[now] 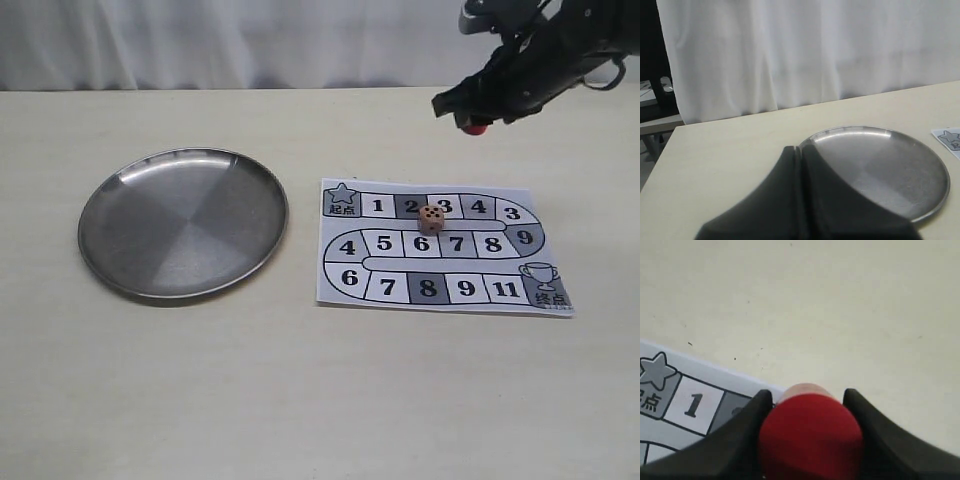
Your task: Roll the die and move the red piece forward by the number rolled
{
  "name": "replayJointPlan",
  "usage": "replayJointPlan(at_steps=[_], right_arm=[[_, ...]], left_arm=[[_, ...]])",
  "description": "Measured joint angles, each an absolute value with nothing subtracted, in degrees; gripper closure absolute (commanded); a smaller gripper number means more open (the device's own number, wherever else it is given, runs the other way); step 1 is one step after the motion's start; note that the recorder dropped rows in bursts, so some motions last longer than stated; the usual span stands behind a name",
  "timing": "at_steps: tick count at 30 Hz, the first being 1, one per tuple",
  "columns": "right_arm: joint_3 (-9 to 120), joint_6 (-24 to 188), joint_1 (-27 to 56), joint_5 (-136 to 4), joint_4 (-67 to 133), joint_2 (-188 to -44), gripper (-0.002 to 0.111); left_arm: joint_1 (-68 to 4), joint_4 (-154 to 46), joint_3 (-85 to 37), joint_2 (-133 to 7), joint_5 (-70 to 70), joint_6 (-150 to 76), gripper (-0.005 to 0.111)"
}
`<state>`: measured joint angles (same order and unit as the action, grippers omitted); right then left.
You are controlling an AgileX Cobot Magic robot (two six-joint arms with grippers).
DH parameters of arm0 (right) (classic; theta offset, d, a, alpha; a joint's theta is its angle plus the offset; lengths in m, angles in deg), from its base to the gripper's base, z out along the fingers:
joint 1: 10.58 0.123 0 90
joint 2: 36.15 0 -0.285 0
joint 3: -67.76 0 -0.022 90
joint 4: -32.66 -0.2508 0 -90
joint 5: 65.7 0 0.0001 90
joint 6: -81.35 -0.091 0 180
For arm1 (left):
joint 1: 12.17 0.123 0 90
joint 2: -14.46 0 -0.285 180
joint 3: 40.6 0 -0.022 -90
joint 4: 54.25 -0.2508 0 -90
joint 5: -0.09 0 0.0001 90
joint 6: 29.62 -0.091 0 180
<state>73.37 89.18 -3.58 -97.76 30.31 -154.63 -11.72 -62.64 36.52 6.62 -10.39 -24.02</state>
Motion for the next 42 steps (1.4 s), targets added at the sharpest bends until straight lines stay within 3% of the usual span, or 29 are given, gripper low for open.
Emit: replayJointPlan(at_steps=[16, 28, 37, 42], right_arm=[[68.78, 86.25, -5.40, -94.54, 34.46, -166.42, 0.104], [68.78, 86.11, -5.40, -93.92, 34.46, -166.63, 0.104], [69.11, 85.17, -8.56, -96.49, 34.46, -152.17, 0.104], [66.85, 85.07, -11.78, -96.83, 34.46, -153.43, 0.104]], left_arm=[[-11.72, -62.64, 36.52, 6.62, -10.39, -24.02, 0.107], [-11.72, -62.64, 36.52, 6.62, -10.39, -24.02, 0.107], [-11.72, -62.64, 36.52, 6.62, -10.39, -24.02, 0.107], [-11.72, -62.64, 36.52, 6.62, -10.39, -24.02, 0.107]])
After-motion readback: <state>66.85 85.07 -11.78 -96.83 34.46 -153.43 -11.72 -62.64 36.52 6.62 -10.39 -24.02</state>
